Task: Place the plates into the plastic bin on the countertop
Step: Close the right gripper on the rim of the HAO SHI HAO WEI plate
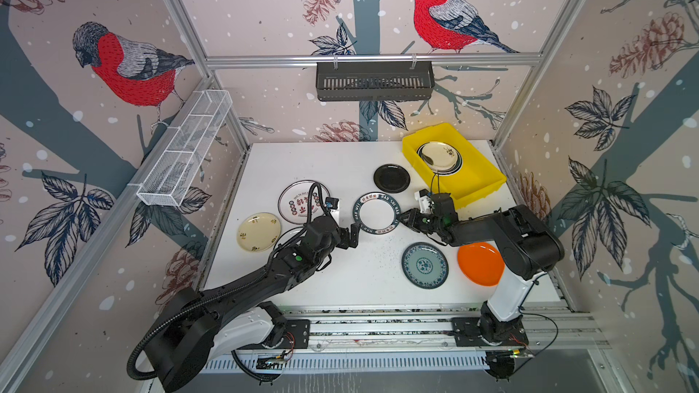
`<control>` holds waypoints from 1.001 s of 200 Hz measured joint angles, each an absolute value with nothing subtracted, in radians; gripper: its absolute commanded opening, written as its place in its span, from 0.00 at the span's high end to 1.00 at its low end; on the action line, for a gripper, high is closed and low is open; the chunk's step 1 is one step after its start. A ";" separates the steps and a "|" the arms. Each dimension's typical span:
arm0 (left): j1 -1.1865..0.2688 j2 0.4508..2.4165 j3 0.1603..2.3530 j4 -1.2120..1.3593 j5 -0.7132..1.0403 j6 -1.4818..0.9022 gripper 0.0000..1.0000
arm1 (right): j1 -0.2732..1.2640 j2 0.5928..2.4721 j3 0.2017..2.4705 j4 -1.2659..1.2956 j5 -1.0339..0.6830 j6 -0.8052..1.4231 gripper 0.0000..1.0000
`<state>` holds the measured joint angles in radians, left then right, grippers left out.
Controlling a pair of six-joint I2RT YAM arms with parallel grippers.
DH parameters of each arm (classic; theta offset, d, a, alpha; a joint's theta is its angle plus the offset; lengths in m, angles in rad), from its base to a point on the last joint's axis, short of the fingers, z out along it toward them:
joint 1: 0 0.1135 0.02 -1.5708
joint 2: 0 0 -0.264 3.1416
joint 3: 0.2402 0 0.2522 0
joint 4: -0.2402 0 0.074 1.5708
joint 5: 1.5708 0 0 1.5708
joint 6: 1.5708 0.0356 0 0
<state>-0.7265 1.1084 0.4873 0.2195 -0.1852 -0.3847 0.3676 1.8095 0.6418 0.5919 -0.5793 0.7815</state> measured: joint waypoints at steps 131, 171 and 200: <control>-0.727 1.110 0.503 0.208 -0.215 -0.385 0.02 | 0.383 1.882 0.725 0.578 -0.537 0.789 0.76; -0.727 1.095 0.501 0.197 -0.218 -0.385 0.02 | 0.387 1.898 0.750 0.562 -0.529 0.785 0.78; -0.727 1.092 0.495 0.197 -0.218 -0.385 0.02 | 0.387 1.900 0.756 0.542 -0.516 0.778 0.88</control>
